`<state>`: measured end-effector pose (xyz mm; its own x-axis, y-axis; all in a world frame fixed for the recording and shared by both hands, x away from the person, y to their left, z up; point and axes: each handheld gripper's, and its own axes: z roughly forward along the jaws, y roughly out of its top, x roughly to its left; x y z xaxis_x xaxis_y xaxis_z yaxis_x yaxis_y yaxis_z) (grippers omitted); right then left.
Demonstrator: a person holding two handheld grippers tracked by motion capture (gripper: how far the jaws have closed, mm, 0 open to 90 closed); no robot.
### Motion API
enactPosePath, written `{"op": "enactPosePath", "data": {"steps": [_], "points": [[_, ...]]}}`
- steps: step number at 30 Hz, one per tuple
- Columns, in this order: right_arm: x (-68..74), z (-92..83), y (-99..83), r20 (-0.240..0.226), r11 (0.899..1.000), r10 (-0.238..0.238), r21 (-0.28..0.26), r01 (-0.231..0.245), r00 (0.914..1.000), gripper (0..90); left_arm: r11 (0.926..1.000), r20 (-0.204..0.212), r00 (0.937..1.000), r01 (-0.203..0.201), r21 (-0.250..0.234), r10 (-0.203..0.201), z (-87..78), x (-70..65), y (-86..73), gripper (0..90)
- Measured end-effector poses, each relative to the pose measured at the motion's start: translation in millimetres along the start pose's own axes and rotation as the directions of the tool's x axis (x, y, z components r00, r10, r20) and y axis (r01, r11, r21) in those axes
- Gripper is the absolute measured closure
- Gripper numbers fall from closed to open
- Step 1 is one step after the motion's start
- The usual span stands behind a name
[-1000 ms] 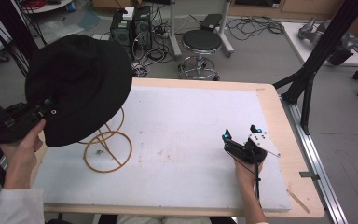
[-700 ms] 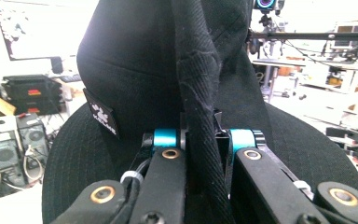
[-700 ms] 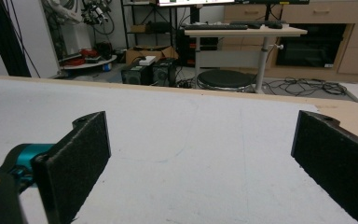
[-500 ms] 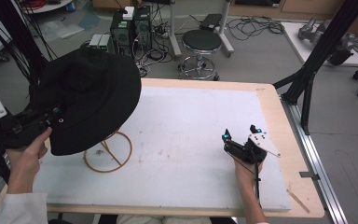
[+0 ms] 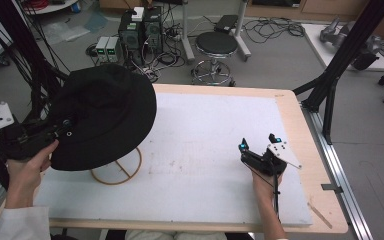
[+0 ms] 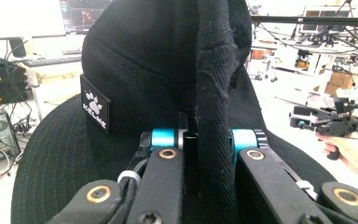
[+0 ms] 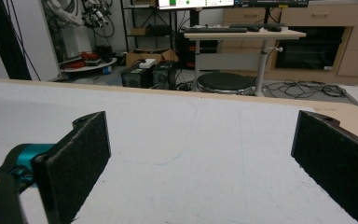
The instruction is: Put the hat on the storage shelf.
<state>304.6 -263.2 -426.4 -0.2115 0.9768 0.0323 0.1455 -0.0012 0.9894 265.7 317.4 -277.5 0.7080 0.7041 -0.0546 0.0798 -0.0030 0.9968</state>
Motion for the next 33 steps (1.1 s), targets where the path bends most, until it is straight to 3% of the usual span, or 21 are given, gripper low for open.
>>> {"op": "enactPosePath", "data": {"steps": [10, 16, 24, 26, 33], "points": [[-0.6, -0.6, 0.3, 0.005, 1.000, 0.000, -0.004, 0.000, 1.0000, 3.5, 0.9988, 0.017, 0.9997, 0.017, 0.047, -0.018, 2.7, 1.9, 0.1, 71.8], [-1.5, -0.5, 0.1, 0.005, 1.000, 0.009, 0.002, -0.009, 0.9999, 3.5, 0.9992, 0.019, 0.9995, 0.024, 0.031, -0.024, 1.7, 2.6, 0.2, 61.4], [-1.2, -1.5, 0.7, 0.008, 1.000, 0.005, -0.007, -0.005, 1.0000, 3.5, 0.9997, -0.029, 0.9994, 0.018, -0.016, -0.019, -3.7, 1.3, 2.2, 42.0], [-1.3, -1.5, 0.7, 0.008, 1.000, 0.007, -0.006, -0.007, 0.9999, 3.5, 0.9990, -0.033, 0.9991, 0.025, -0.038, -0.026, -7.1, 2.8, 2.7, 41.3], [-1.1, -2.3, 1.0, 0.009, 1.000, 0.006, -0.007, -0.006, 0.9999, 3.5, 0.9947, -0.116, 0.9918, 0.042, -0.094, -0.053, -19.1, 6.8, 4.6, 32.4]]}}
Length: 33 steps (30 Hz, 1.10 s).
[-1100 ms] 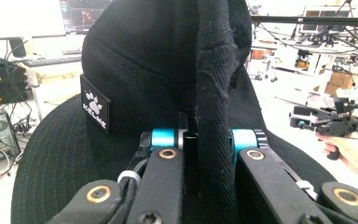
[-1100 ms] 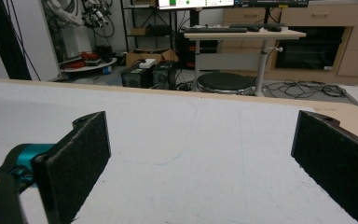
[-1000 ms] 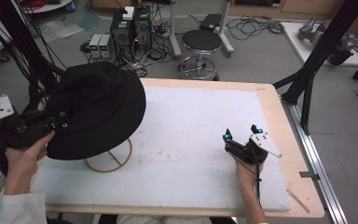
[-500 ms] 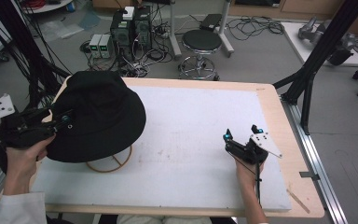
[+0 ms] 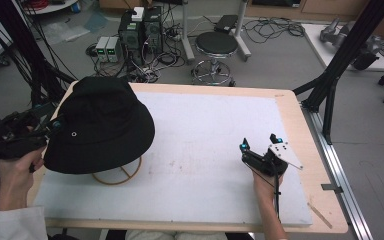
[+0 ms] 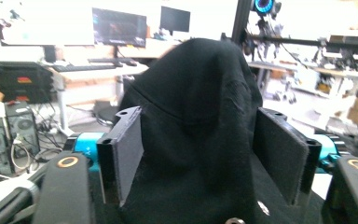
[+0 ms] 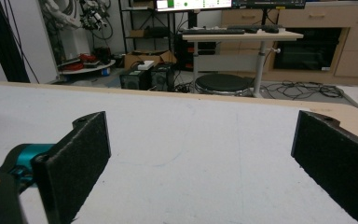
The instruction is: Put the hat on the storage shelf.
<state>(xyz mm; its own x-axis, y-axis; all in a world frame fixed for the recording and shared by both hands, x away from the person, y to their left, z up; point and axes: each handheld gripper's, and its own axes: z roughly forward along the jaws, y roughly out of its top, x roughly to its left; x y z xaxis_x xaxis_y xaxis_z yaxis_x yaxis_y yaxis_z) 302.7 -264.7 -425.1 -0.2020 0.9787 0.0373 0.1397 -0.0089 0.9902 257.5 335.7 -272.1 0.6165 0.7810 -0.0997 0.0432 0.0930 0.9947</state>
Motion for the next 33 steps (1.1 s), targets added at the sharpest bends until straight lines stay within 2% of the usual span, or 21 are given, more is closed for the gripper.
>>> {"op": "enactPosePath", "data": {"steps": [8, 14, 17, 22, 26, 29, 31, 33], "points": [[-0.7, -0.2, 0.3, 0.000, 1.000, -0.004, -0.005, 0.004, 1.0000, 3.5, 0.9977, -0.092, 0.9953, 0.022, -0.064, -0.028, -11.9, 7.9, 0.5, 31.5], [-0.9, -0.6, 0.3, -0.001, 1.000, -0.001, -0.003, 0.001, 1.0000, 3.5, 0.9951, -0.157, 0.9868, 0.023, -0.096, -0.038, -22.7, 15.2, 0.8, 32.6], [-0.9, -0.8, 0.4, 0.001, 1.000, -0.002, -0.005, 0.002, 1.0000, 3.5, 0.9918, -0.186, 0.9811, 0.030, -0.124, -0.053, -28.5, 19.2, -0.2, 32.4], [-0.6, -1.2, 0.6, 0.002, 1.000, 0.006, -0.005, -0.006, 1.0000, 3.5, 0.9863, -0.256, 0.9646, 0.022, -0.163, -0.064, -35.7, 21.2, -1.2, 31.1], [-1.5, -1.1, 0.8, 0.006, 1.000, -0.002, -0.011, 0.002, 1.0000, 3.5, 0.9821, -0.337, 0.9397, -0.004, -0.188, -0.061, -40.2, 19.4, -3.7, 30.5], [-1.5, -1.5, 1.0, 0.006, 1.000, 0.001, -0.011, -0.001, 1.0000, 3.5, 0.9817, -0.404, 0.9132, -0.025, -0.189, -0.055, -41.2, 17.7, -8.6, 30.1], [-1.2, -1.8, 1.1, 0.009, 1.000, -0.003, -0.010, 0.003, 0.9999, 3.5, 0.9804, -0.448, 0.8930, -0.047, -0.191, -0.045, -41.6, 15.9, -13.8, 30.1], [-0.9, -1.9, 1.3, 0.011, 1.000, -0.007, -0.013, 0.007, 0.9999, 3.5, 0.9786, -0.481, 0.8753, -0.053, -0.199, -0.051, -41.8, 15.3, -19.2, 30.1]]}}
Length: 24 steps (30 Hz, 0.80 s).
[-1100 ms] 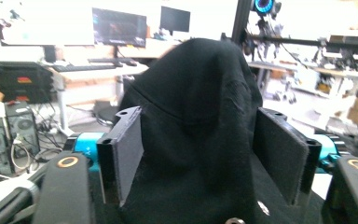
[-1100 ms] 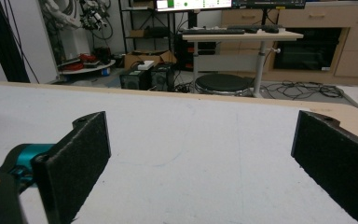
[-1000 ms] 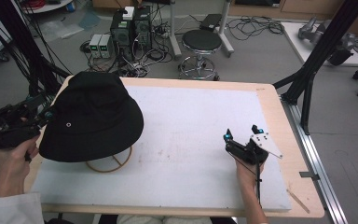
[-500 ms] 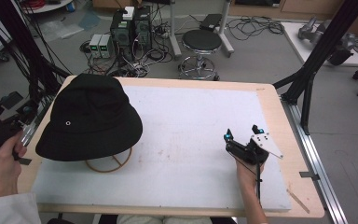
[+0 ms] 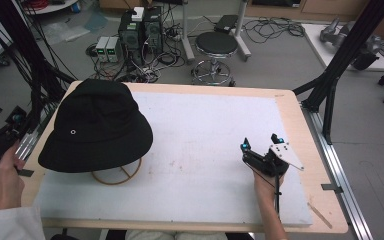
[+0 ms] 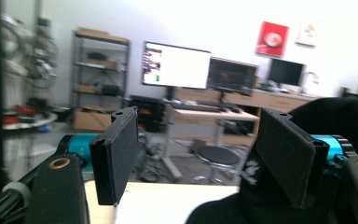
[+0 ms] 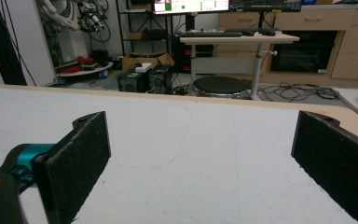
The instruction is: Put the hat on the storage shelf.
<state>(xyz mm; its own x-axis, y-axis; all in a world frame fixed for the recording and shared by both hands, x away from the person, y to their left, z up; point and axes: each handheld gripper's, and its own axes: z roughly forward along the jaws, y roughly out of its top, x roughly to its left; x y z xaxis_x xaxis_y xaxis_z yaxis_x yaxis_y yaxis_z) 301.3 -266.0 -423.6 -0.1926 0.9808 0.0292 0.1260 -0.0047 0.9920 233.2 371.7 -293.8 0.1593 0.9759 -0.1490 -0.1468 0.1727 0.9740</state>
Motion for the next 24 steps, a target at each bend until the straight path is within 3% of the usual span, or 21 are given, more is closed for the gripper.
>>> {"op": "enactPosePath", "data": {"steps": [4, 7, 13, 20, 24], "points": [[0.6, -0.5, 0.2, 0.000, 1.000, 0.001, -0.001, -0.001, 1.0000, 3.5, 0.9996, -0.082, 0.9963, -0.026, -0.015, 0.024, -1.9, 0.1, -13.7, 30.1], [0.3, -0.6, 0.5, 0.000, 1.000, 0.003, -0.004, -0.003, 1.0000, 3.5, 0.9987, -0.150, 0.9878, -0.047, -0.019, 0.044, -3.4, 0.6, -26.8, 29.8], [0.7, -0.7, 0.4, 0.000, 1.000, 0.006, -0.001, -0.006, 1.0000, 3.5, 0.9964, -0.228, 0.9717, -0.074, -0.042, 0.062, -9.0, 3.7, -47.8, 29.6], [1.1, -0.8, 0.3, 0.001, 1.000, 0.000, -0.003, 0.000, 1.0000, 3.5, 0.9963, -0.233, 0.9703, -0.077, -0.037, 0.067, -14.5, 8.3, -77.7, 29.9], [1.6, -1.6, 0.4, 0.003, 1.000, -0.003, -0.008, 0.003, 1.0000, 3.5, 0.9975, -0.237, 0.9691, -0.070, 0.006, 0.069, -13.4, 12.4, -99.3, 30.3]]}}
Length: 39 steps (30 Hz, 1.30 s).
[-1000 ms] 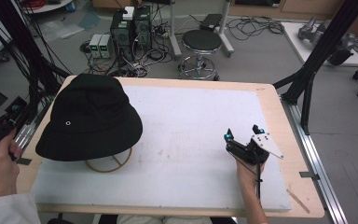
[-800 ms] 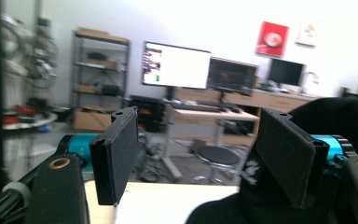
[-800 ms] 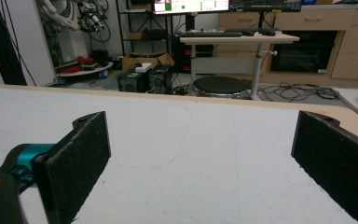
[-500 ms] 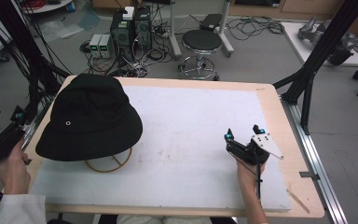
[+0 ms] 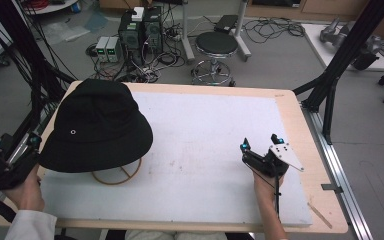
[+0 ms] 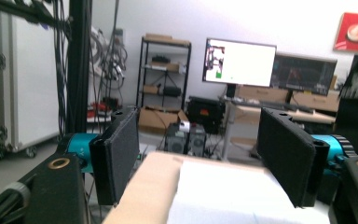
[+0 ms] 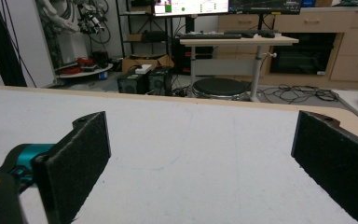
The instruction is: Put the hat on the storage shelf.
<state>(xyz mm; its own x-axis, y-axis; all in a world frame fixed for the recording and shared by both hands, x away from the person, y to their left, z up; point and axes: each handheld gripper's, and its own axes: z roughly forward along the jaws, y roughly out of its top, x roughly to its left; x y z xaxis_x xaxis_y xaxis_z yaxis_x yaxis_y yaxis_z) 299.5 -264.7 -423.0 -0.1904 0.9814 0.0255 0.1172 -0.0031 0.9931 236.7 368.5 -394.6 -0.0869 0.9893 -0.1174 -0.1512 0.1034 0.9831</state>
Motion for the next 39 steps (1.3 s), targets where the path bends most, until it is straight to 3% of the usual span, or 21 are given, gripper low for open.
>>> {"op": "enactPosePath", "data": {"steps": [2, 10, 22, 39], "points": [[0.3, -0.8, 0.3, 0.003, 1.000, 0.005, -0.002, -0.005, 1.0000, 3.5, 0.9996, 0.007, 1.0000, 0.004, 0.028, -0.005, 1.3, 0.9, -9.3, 30.5], [0.1, -7.4, 0.4, 0.038, 0.999, 0.029, -0.019, -0.028, 0.9989, 3.5, 0.9980, 0.026, 0.9990, -0.039, 0.051, 0.037, -3.3, -3.7, -32.6, 30.6], [0.6, -11.9, -1.8, 0.039, 0.999, 0.035, -0.025, -0.034, 0.9986, 3.5, 0.9963, 0.045, 0.9978, -0.052, 0.069, 0.049, -1.4, -8.3, -37.5, 30.6], [-0.9, -12.8, -2.0, 0.036, 0.999, 0.043, -0.027, -0.042, 0.9984, 3.5, 0.9963, 0.040, 0.9991, -0.019, 0.083, 0.016, -2.0, -3.1, -39.7, 31.5]]}}
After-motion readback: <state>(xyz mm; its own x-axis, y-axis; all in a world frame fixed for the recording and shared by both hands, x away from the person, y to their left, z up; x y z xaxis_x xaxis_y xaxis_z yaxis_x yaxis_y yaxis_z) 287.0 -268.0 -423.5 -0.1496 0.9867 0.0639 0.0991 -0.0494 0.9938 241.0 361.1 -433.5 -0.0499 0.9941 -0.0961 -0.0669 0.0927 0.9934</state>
